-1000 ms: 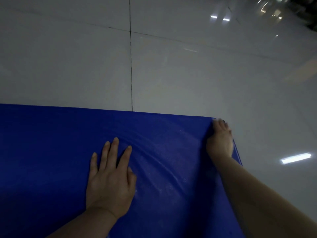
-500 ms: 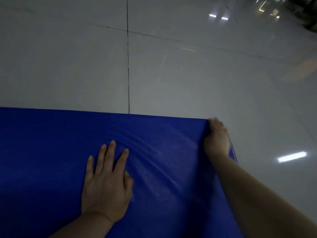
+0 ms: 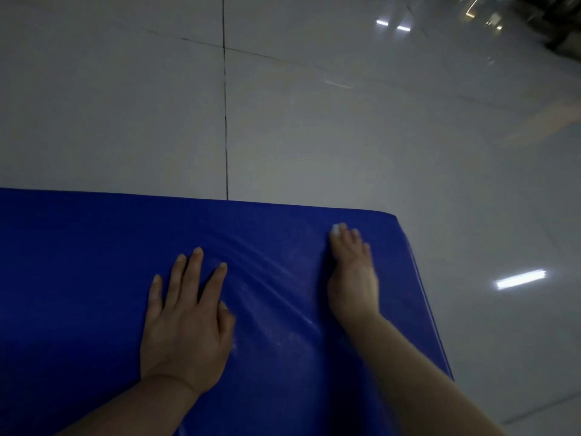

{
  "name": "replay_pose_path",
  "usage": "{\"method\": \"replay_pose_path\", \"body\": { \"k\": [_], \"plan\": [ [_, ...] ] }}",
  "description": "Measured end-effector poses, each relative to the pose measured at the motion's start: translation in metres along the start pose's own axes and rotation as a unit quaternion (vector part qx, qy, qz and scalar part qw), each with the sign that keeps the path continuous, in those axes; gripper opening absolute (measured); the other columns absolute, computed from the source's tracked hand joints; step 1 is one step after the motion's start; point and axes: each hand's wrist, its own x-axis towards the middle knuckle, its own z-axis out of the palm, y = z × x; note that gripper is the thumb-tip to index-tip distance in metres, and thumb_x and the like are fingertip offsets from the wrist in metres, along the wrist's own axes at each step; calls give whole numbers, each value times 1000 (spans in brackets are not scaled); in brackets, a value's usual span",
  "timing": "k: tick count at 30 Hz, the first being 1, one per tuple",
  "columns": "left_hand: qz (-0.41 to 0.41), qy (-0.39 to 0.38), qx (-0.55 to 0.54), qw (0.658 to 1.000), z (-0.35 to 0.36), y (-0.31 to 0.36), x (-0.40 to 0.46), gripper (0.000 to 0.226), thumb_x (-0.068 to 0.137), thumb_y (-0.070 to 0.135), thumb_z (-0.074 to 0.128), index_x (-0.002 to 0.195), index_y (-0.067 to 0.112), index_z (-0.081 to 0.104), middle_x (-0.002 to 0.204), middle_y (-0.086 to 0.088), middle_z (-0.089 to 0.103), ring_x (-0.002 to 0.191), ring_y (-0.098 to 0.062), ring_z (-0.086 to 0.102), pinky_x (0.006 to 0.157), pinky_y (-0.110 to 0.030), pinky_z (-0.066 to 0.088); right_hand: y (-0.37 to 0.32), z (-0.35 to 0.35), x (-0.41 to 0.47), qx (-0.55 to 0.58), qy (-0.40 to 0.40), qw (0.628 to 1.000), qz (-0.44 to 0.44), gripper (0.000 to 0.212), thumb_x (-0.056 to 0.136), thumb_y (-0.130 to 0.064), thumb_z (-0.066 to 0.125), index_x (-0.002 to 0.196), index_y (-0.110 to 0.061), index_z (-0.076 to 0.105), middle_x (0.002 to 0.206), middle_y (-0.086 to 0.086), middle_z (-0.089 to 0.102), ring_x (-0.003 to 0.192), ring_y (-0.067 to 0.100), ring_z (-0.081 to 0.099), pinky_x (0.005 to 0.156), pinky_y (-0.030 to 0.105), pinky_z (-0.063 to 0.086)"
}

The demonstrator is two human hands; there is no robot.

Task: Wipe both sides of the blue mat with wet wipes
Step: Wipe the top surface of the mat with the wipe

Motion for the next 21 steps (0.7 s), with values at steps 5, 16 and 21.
{"method": "replay_pose_path", "body": {
  "k": [5, 16, 21],
  "plan": [
    [0, 5, -1, 1000, -1, 1, 1, 56, 88, 32, 30, 137, 14, 51, 152, -15, 35, 139, -32, 31, 112, -50, 15, 14, 9, -17, 9, -7, 996, -89, 82, 73, 23, 45, 145, -14, 34, 152, 4, 30, 143, 22, 19, 116, 35, 7],
    [1, 9, 2, 1000, 0, 1, 2, 56, 89, 33, 30, 137, 14, 52, 151, -16, 36, 138, -32, 31, 112, -50, 16, -19, 21, -48, 20, -40, 980, -194, 73, 77, 14, 43, 144, -14, 37, 150, 1, 34, 141, 20, 24, 117, 36, 12],
    [3, 14, -1, 1000, 2, 0, 2, 56, 90, 33, 29, 137, 14, 51, 151, -16, 36, 138, -32, 32, 113, -48, 15, 50, -11, -27, -21, 13, 998, 58, 82, 78, 20, 42, 147, -21, 25, 155, -2, 20, 145, 18, 12, 120, 36, 7]
  ]
}}
